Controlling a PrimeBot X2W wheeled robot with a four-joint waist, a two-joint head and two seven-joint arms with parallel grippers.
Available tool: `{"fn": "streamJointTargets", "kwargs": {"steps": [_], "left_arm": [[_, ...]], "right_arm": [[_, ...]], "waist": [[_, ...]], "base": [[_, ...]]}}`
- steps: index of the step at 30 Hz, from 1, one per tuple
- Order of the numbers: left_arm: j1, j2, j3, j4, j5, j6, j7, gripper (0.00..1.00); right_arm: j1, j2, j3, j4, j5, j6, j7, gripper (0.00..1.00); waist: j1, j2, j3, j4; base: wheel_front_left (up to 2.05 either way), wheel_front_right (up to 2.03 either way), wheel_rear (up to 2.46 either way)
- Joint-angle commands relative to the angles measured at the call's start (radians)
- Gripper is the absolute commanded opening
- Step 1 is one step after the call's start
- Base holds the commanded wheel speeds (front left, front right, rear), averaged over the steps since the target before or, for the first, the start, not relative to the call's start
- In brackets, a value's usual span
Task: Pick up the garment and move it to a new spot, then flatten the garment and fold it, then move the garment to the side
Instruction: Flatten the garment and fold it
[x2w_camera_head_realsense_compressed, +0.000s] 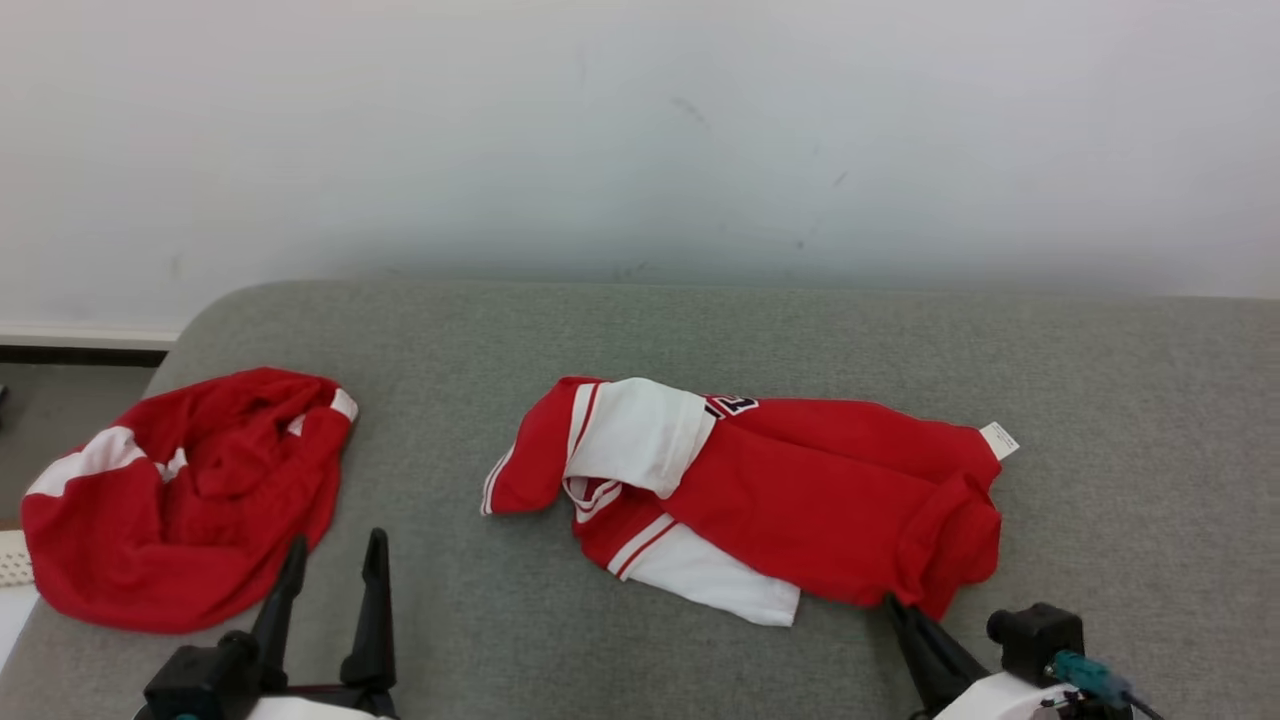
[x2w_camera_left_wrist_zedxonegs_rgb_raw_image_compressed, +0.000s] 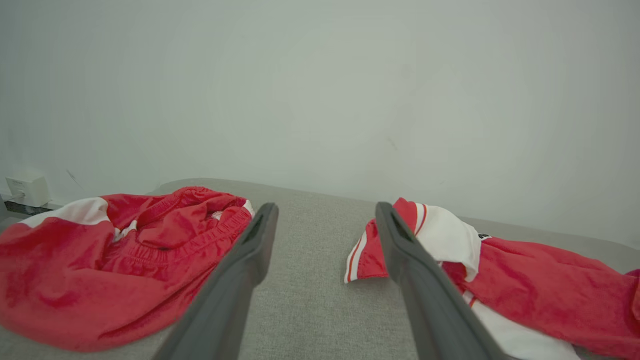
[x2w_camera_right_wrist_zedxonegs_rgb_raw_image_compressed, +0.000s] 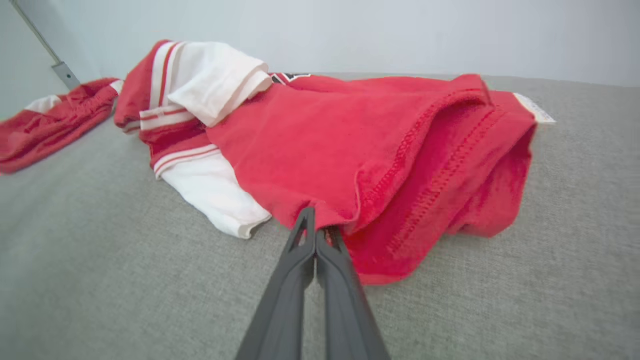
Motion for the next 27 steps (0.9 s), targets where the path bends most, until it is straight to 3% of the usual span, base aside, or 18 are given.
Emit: {"fn": "streamJointTargets", "kwargs": {"steps": [1,8,13,19,27], "left_arm": [[0.007,0.003,0.001,0.001,-0.001,-0.002,-0.001,1.0],[0.003,0.003,-0.008,0.003,-0.004,0.001,-0.001,1.0],[-0.002,0.003,-0.013,0.008,0.004,-0.002,-0.001,1.0],[-0.023,0.003,-0.018,0.011,0.012,-0.006,-0.001,1.0],[-0.065,0.009,-0.02,0.02,0.018,-0.013,-0.001,1.0]], "right_arm": [[0.01,-0.002,0.003,-0.04,0.073,-0.002,-0.007,0.0],[0.053,-0.16,0.006,-0.263,0.381,-0.002,0.048,0.0],[0.069,-0.291,-0.031,-0.361,0.511,-0.002,0.09,0.0],[0.047,-0.414,-0.072,-0.346,0.528,-0.002,0.1,0.0],[-0.07,-0.444,-0.075,-0.218,0.5,-0.002,0.08,0.0]], "waist": [[0.0,0.0,-0.007,-0.02],[0.0,0.0,-0.01,-0.067],[0.0,0.0,0.005,-0.086],[0.0,0.0,0.048,-0.092],[0.0,0.0,0.123,-0.087]], "base": [[0.0,0.0,0.0],[0.0,0.0,0.0],[0.0,0.0,0.0],[0.0,0.0,0.0],[0.0,0.0,0.0]]}}
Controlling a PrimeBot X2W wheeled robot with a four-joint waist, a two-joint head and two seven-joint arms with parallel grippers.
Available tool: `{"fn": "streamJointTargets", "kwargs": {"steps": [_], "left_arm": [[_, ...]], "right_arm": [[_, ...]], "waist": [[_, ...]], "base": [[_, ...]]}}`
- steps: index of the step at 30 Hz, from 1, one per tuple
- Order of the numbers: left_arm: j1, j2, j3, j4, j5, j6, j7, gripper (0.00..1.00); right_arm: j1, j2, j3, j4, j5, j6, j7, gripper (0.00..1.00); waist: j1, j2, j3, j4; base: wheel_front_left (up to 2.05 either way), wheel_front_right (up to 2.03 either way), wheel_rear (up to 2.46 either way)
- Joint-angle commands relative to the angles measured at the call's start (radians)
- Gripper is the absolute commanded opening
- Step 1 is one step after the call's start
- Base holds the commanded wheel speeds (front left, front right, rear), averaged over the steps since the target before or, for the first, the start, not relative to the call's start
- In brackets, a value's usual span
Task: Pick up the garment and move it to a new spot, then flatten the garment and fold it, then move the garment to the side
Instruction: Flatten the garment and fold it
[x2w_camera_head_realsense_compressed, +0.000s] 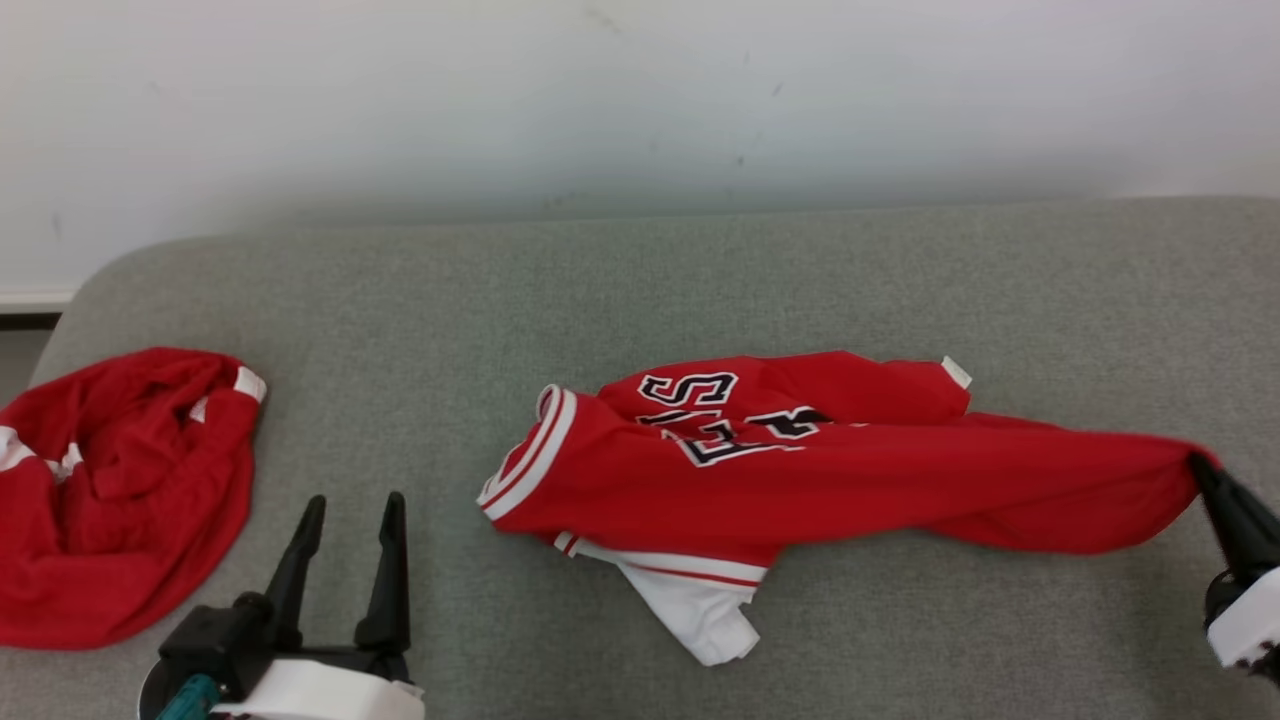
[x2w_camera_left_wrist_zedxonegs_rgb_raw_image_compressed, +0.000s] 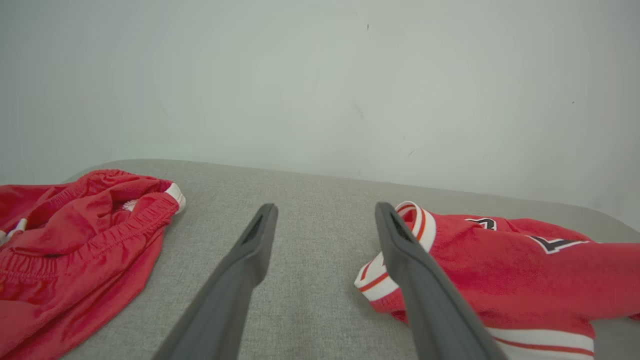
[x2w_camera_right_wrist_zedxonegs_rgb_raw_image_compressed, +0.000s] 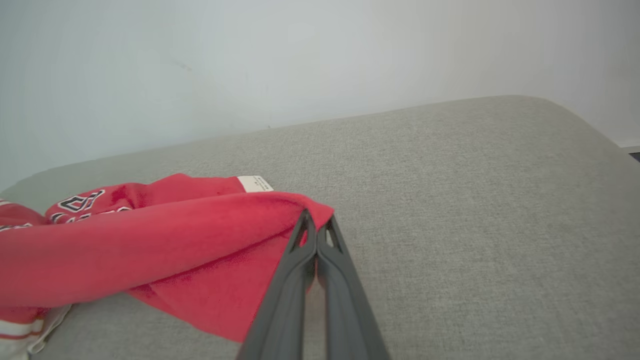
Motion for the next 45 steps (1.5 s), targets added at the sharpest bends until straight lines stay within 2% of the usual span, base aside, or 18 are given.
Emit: {"fn": "streamJointTargets", "kwargs": {"steps": [1,10,11,12,20,26,30,34,35,40,42,45], "left_arm": [[-0.016,0.01,0.0,0.005,0.014,-0.004,-0.001,1.0],[-0.054,0.015,-0.012,0.02,0.011,-0.006,-0.001,1.0],[-0.055,0.015,-0.013,0.022,0.011,-0.006,-0.001,1.0],[-0.055,0.015,-0.012,0.024,0.012,-0.006,-0.001,1.0],[-0.017,0.01,0.001,0.035,0.008,-0.007,-0.001,1.0],[0.019,0.006,0.014,0.027,0.0,-0.002,-0.001,1.0],[0.032,0.004,0.017,0.021,-0.004,0.0,-0.001,1.0],[0.042,0.003,0.022,0.01,-0.013,0.005,-0.001,1.0],[0.042,0.003,0.022,0.01,-0.013,0.005,-0.001,1.0],[0.045,0.002,0.021,0.005,-0.019,0.005,-0.001,1.0],[0.045,0.002,0.016,0.005,-0.023,0.006,0.0,1.0],[0.039,0.002,0.009,0.008,-0.025,0.005,0.0,1.0]], "right_arm": [[-0.041,-0.009,-0.005,0.04,-0.02,-0.002,-0.024,0.0],[-0.19,0.031,0.008,0.313,-0.071,-0.002,-0.071,0.0],[-0.2,0.033,0.015,0.333,-0.073,-0.002,-0.069,0.27],[-0.206,0.037,0.022,0.349,-0.074,-0.002,-0.067,1.0],[-0.188,0.043,0.096,0.38,-0.114,-0.002,-0.099,1.0],[-0.128,0.055,0.094,0.289,-0.167,-0.002,-0.15,1.0],[-0.084,0.093,0.055,0.224,-0.21,-0.002,-0.168,1.0],[0.022,0.187,-0.081,0.081,-0.345,-0.002,-0.176,1.0],[0.022,0.187,-0.081,0.081,-0.345,-0.002,-0.176,1.0],[0.178,0.328,-0.257,-0.099,-0.498,-0.002,-0.176,1.0],[0.222,0.374,-0.285,-0.137,-0.537,-0.002,-0.176,1.0],[0.249,0.407,-0.299,-0.165,-0.578,-0.002,-0.176,1.0]], "waist": [[0.0,-0.0001,0.024,0.007],[0.0,-0.0001,0.057,0.033],[0.0,-0.0001,0.055,0.035],[0.0,-0.0001,0.05,0.036],[0.0,-0.0001,-0.039,0.003],[0.0,-0.0001,-0.097,-0.039],[0.0,-0.0001,-0.11,-0.053],[0.0,-0.0001,-0.117,-0.065],[0.0,-0.0001,-0.117,-0.065],[0.0,-0.0001,-0.12,-0.068],[0.0,-0.0001,-0.119,-0.069],[0.0,-0.0001,-0.116,-0.072]], "base": [[0.0,0.0,0.0],[0.0,0.0,0.0],[0.0,0.0,0.0],[0.0,0.0,0.0],[0.0,0.0,0.0],[0.0,0.0,0.0],[0.0,0.0,0.0],[0.0,0.0,0.0],[0.0,0.0,0.0],[0.0,0.0,0.0],[0.0,0.0,0.0],[0.0,0.0,0.0]]}}
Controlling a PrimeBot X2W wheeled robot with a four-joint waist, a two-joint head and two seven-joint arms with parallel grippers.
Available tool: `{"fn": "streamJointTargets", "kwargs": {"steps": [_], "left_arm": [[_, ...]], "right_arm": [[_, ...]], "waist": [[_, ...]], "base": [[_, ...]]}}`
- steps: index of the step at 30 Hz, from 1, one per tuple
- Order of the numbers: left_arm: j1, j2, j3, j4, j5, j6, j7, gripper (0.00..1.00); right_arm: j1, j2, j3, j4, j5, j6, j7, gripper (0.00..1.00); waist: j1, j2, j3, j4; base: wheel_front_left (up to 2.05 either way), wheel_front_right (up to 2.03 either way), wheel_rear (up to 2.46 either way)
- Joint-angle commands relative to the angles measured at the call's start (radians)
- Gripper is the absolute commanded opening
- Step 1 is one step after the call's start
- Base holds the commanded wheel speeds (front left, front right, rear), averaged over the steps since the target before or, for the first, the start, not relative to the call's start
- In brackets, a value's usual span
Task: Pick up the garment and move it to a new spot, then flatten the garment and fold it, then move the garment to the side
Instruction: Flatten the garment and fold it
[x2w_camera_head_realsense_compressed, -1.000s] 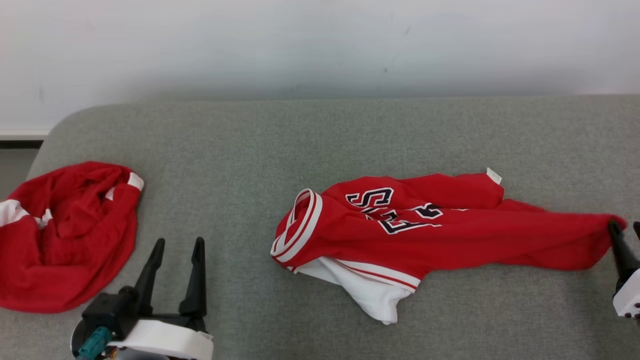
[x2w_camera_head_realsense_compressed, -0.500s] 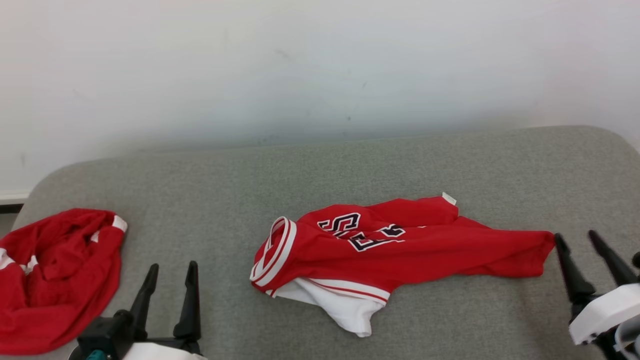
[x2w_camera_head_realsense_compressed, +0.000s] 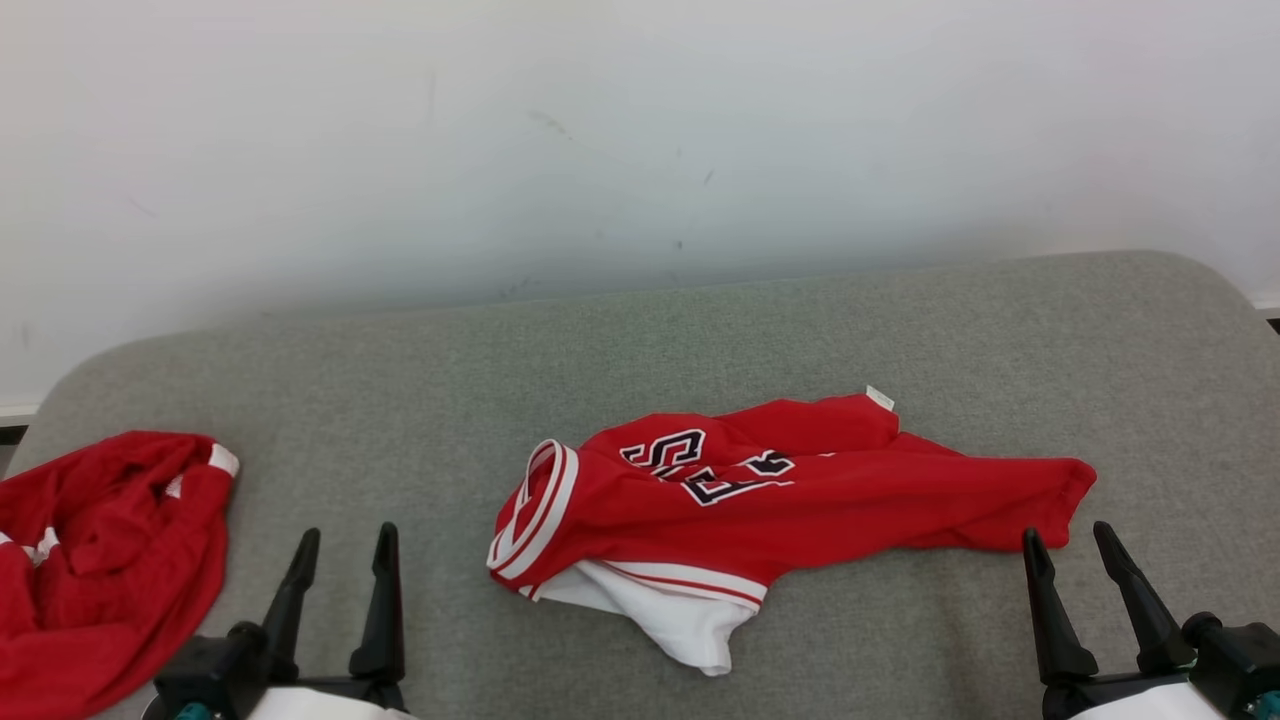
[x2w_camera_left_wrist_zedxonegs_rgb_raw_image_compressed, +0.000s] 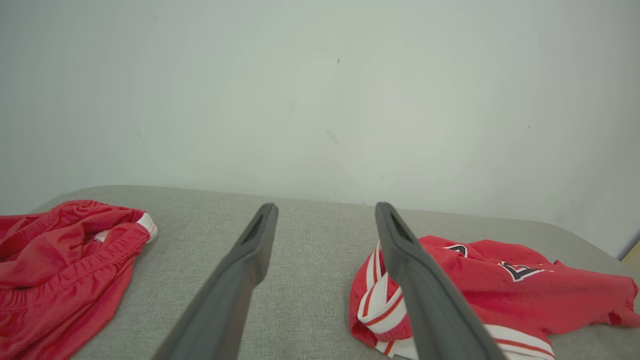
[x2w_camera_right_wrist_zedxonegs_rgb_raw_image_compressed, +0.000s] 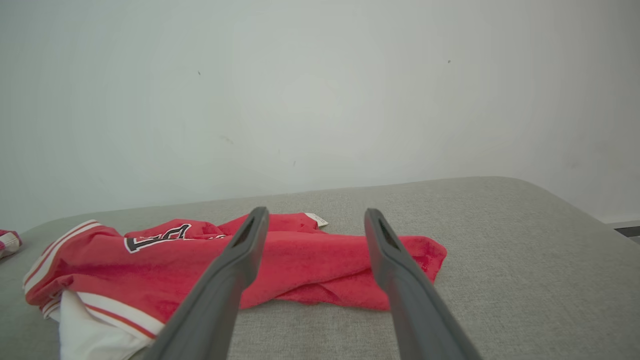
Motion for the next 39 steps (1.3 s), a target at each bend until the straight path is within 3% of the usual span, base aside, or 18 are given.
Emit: {"fn": "streamJointTargets", "kwargs": {"steps": [1,10,23,32,35,39], "left_arm": [[0.001,0.003,0.0,0.002,-0.003,0.003,0.0,1.0],[-0.073,0.027,-0.077,0.074,0.008,-0.007,0.025,1.0],[-0.335,0.166,-0.317,0.22,-0.147,-0.008,0.373,1.0],[-0.427,0.193,-0.385,0.349,-0.271,-0.008,0.552,1.0],[-0.451,0.217,-0.415,0.364,-0.305,-0.008,0.593,0.0],[-0.485,0.25,-0.456,0.355,-0.374,-0.008,0.647,0.0]], "right_arm": [[0.009,0.002,-0.006,-0.009,-0.016,-0.002,-0.003,1.0],[0.003,0.025,-0.002,-0.017,-0.039,-0.002,-0.003,1.0],[-0.034,0.053,0.008,-0.002,-0.048,-0.002,-0.003,1.0],[-0.04,0.062,0.018,0.014,-0.044,-0.002,-0.003,1.0],[-0.042,0.061,0.015,0.015,-0.047,-0.002,-0.003,1.0],[-0.046,0.064,0.016,0.017,-0.053,-0.002,-0.003,1.0]], "waist": [[0.0,0.0,0.001,-0.001],[0.0,0.0,0.021,-0.017],[0.0,0.0,0.088,-0.1],[0.0,0.0,0.096,-0.146],[0.0,0.0,0.097,-0.152],[0.0,0.0,0.097,-0.16]], "base": [[0.0,0.0,0.0],[0.0,0.0,0.0],[0.0,0.0,0.0],[0.0,0.0,0.0],[0.0,0.0,0.0],[0.0,0.0,0.0]]}}
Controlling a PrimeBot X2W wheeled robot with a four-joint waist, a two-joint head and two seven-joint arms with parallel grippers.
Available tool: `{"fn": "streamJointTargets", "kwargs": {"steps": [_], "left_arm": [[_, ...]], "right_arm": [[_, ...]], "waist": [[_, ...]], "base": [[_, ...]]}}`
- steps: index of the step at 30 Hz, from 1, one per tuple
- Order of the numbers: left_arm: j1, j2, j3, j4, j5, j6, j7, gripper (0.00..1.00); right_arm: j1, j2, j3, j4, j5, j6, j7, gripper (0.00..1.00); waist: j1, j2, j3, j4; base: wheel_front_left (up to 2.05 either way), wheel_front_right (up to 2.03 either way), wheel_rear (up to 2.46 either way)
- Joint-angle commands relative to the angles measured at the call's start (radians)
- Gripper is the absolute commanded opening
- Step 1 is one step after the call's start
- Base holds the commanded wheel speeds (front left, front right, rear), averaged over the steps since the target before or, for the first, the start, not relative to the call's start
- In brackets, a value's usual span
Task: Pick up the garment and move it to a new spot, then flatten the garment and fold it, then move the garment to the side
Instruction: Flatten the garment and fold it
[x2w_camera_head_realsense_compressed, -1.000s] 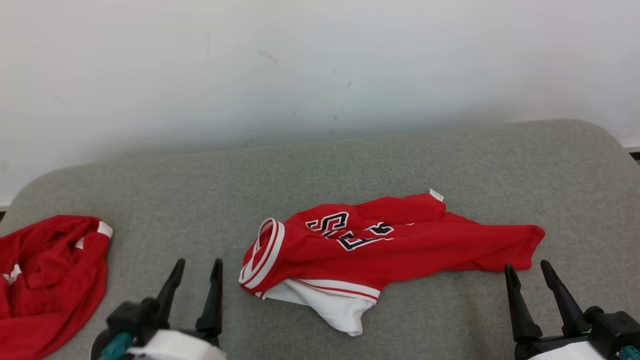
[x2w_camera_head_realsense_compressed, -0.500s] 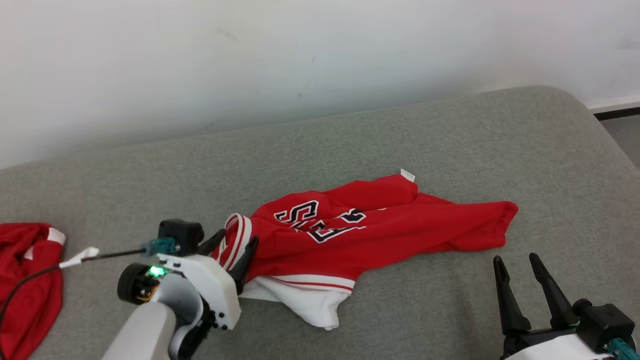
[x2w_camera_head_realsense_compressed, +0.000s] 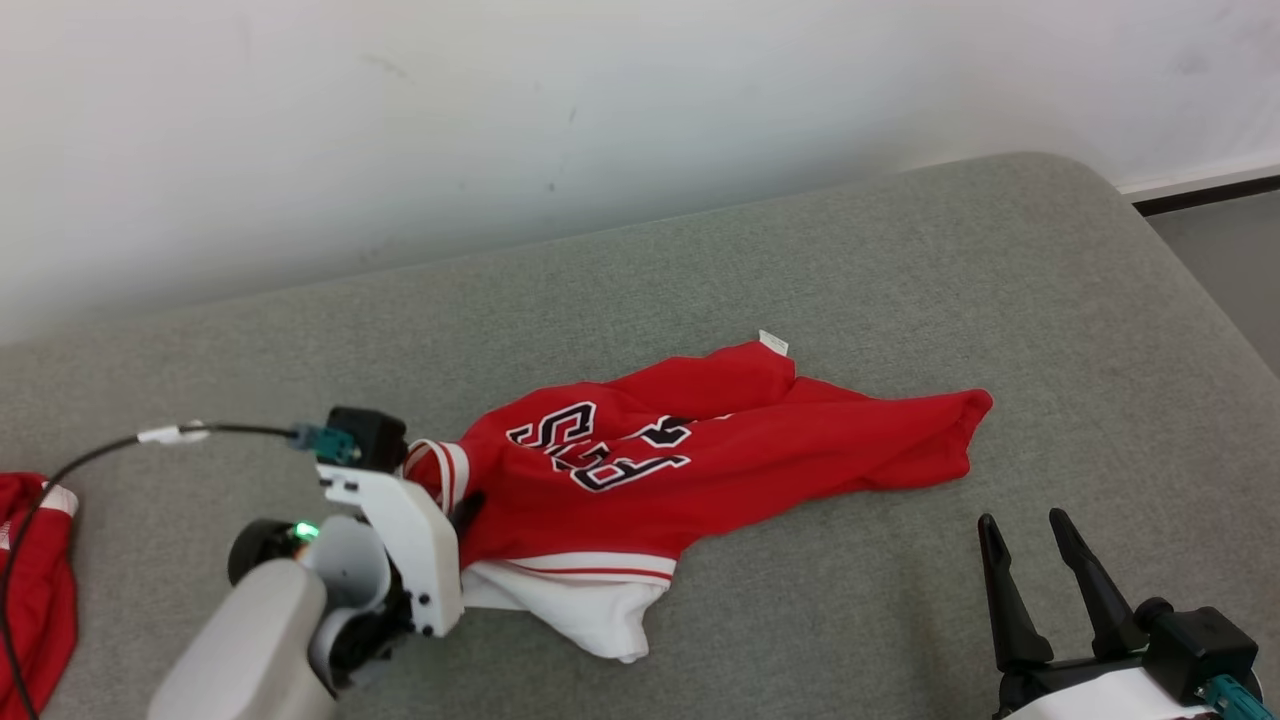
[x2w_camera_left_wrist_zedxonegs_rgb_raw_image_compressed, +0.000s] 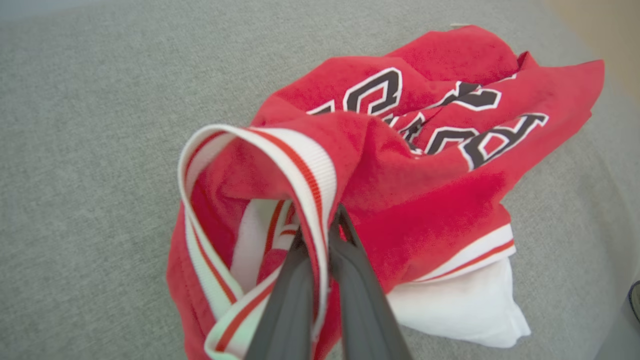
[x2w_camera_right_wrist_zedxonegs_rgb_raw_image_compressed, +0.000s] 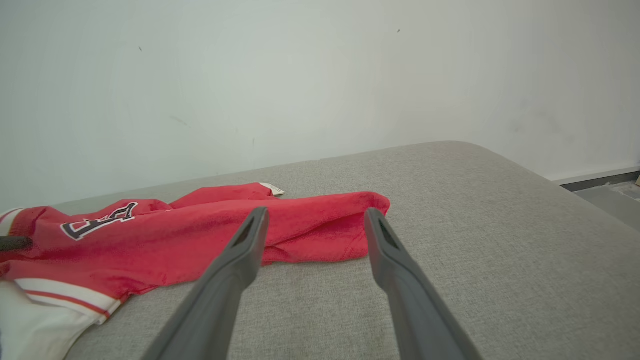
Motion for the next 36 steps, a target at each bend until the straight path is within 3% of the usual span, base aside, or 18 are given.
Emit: {"fn": "streamJointTargets", "kwargs": {"steps": [1,8,12,20,25,26,27,28,29,36], "left_arm": [[-0.029,0.021,-0.006,-0.012,-0.037,0.002,0.016,0.0],[-0.145,0.113,-0.012,-0.07,-0.197,0.002,0.132,0.0],[-0.221,0.139,0.013,-0.042,-0.267,0.002,0.197,0.0],[-0.369,0.162,0.059,0.127,-0.289,0.015,0.202,0.0],[-0.437,0.139,0.095,0.224,-0.322,0.03,0.175,0.0],[-0.444,0.139,0.092,0.239,-0.321,0.027,0.175,0.27],[-0.448,0.139,0.088,0.252,-0.318,0.025,0.174,0.85],[-0.448,0.139,0.088,0.252,-0.318,0.025,0.174,0.85],[-0.452,0.139,0.084,0.265,-0.315,0.021,0.17,1.0],[-0.455,0.137,0.048,0.288,-0.319,0.002,0.116,1.0]], "right_arm": [[-0.014,0.002,-0.001,0.002,-0.008,-0.002,-0.003,1.0],[-0.025,0.012,-0.001,-0.006,-0.005,-0.002,-0.003,1.0],[-0.044,0.017,0.003,-0.003,-0.006,-0.002,-0.003,1.0],[-0.081,0.032,0.024,0.004,-0.001,-0.002,-0.003,1.0],[-0.094,0.036,0.031,0.007,0.001,-0.002,-0.003,1.0],[-0.097,0.037,0.034,0.007,0.001,-0.002,-0.003,1.0],[-0.097,0.037,0.036,0.007,0.002,-0.002,-0.003,1.0],[-0.097,0.037,0.036,0.007,0.002,-0.002,-0.003,1.0],[-0.096,0.038,0.037,0.008,0.002,-0.002,-0.003,1.0],[-0.086,0.038,0.032,0.021,-0.006,-0.002,-0.003,1.0]], "waist": [[0.0,-0.0001,0.002,-0.004],[0.0,-0.0001,0.037,-0.028],[0.0,-0.0001,0.071,-0.05],[0.0,-0.0001,0.139,-0.13],[0.0,-0.0001,0.169,-0.173],[0.0,-0.0001,0.172,-0.179],[0.0,-0.0001,0.174,-0.183],[0.0,-0.0001,0.174,-0.183],[0.0,-0.0001,0.174,-0.185],[0.0,-0.0001,0.128,-0.146]], "base": [[0.0,0.0,0.0],[0.0,0.0,0.0],[0.0,0.0,0.0],[0.0,0.0,0.0],[0.0,0.0,0.0],[0.0,0.0,0.0],[0.0,0.0,0.0],[0.0,0.0,0.0],[0.0,0.0,0.0],[0.0,0.0,0.0]]}}
